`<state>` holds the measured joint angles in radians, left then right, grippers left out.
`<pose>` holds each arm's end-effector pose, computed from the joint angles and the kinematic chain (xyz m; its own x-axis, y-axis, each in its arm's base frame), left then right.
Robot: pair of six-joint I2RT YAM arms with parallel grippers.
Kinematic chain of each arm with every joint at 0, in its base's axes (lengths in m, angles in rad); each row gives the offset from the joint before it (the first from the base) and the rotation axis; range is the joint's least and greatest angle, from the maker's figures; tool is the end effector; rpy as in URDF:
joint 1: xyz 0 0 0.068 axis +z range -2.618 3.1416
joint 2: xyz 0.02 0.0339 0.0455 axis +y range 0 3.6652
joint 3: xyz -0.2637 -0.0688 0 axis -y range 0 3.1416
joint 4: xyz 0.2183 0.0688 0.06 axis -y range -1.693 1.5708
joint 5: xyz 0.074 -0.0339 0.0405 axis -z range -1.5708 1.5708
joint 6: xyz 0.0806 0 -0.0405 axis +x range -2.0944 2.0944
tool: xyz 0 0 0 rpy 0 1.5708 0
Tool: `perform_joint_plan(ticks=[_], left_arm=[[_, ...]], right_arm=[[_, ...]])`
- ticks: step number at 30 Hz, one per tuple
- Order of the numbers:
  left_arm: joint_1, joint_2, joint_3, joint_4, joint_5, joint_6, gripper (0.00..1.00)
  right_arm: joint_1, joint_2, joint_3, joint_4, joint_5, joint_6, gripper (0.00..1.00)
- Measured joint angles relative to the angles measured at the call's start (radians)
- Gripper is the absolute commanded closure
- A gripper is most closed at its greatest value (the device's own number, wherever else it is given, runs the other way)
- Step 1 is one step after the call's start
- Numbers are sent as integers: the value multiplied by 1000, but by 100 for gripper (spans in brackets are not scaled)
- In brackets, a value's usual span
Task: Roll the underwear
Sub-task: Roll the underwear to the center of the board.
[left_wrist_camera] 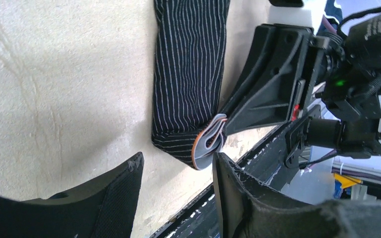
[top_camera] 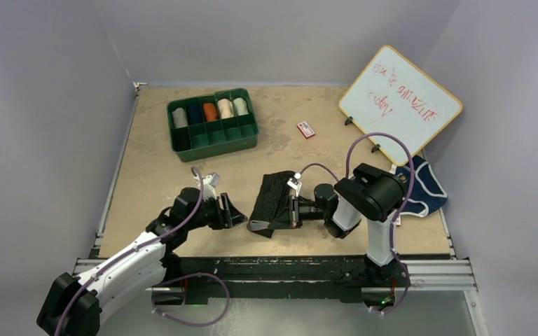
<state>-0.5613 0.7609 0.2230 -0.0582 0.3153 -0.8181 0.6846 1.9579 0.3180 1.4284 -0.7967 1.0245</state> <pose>0.1322 -0.1127 0.1505 -0.8528 -0.2834 -0.4386 0.1476 0.6749 -0.7230 0.1896 0.2292 0.1084 -0.9250 0.0160 -0.3797 -0.3721 0.1651 0.9134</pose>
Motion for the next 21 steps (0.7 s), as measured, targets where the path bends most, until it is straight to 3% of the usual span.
perform_joint_plan(ticks=[14,21], left_arm=[[0,10,-52,129,117,92,47],[-24,114,-47,179,129,159,48]], right_arm=[[-44,34,6,-45,-8,148,100],[-52,37,21,-99,-11,163,100]])
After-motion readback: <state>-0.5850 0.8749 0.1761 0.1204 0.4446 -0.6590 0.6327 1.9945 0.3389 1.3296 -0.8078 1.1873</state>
